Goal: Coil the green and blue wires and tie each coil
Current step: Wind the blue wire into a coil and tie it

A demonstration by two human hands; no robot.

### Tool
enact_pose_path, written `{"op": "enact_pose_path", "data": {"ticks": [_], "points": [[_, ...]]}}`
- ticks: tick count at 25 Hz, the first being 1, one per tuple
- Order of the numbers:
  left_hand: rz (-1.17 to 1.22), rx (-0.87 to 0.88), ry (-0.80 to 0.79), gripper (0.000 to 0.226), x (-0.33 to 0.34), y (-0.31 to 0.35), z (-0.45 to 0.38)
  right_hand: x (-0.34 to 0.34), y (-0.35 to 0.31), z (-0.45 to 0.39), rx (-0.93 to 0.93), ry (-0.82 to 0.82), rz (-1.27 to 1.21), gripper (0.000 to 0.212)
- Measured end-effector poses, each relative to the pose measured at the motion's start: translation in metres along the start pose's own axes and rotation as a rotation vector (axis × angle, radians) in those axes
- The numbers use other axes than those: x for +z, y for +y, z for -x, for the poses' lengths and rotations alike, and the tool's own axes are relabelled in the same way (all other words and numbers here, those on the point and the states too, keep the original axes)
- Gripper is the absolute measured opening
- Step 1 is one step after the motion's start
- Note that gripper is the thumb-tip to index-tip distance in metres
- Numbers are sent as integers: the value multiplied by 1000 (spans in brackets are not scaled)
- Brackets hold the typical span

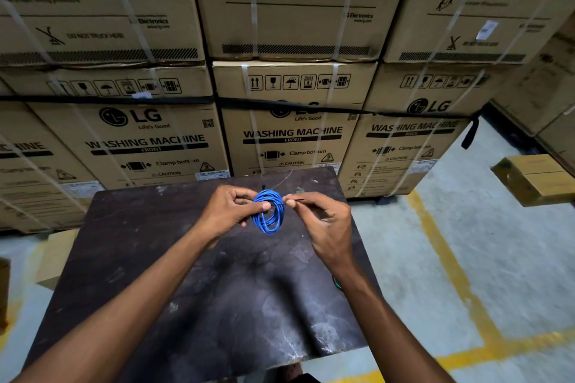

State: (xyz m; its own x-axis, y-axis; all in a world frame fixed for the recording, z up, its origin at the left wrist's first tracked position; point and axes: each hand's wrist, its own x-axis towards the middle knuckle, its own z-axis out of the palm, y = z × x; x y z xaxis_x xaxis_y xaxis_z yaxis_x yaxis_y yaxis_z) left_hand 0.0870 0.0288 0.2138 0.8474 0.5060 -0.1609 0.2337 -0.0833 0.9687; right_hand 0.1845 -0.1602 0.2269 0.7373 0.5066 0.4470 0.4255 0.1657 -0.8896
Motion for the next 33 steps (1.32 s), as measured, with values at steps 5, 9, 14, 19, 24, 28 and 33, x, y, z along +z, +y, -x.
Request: {"op": "enact_pose_path", "data": {"ticks": [5,9,14,19,24,28,33], "points": [[-40,24,-40,15,4,3,4,8,-12,-5,186,99,-152,19],[-78,46,-70,13,9,6,7,11,-14,-12,222,152,-86,26],[-113,66,-87,11,9,4,10,0,-11,-15,-5,15,449,17],[-118,73,-97,10,10,2,12,-10,-21,-8,-15,-169,682,11],[-122,81,-98,13,11,4,14,-10,-32,-7,-20,-263,881,8],[-122,90,-98,12,12,5,15,-10,-36,-7,-32,-278,922,9],[-119,101,-110,11,13,5,16,-11,-38,-6,-37,-292,902,7]]}}
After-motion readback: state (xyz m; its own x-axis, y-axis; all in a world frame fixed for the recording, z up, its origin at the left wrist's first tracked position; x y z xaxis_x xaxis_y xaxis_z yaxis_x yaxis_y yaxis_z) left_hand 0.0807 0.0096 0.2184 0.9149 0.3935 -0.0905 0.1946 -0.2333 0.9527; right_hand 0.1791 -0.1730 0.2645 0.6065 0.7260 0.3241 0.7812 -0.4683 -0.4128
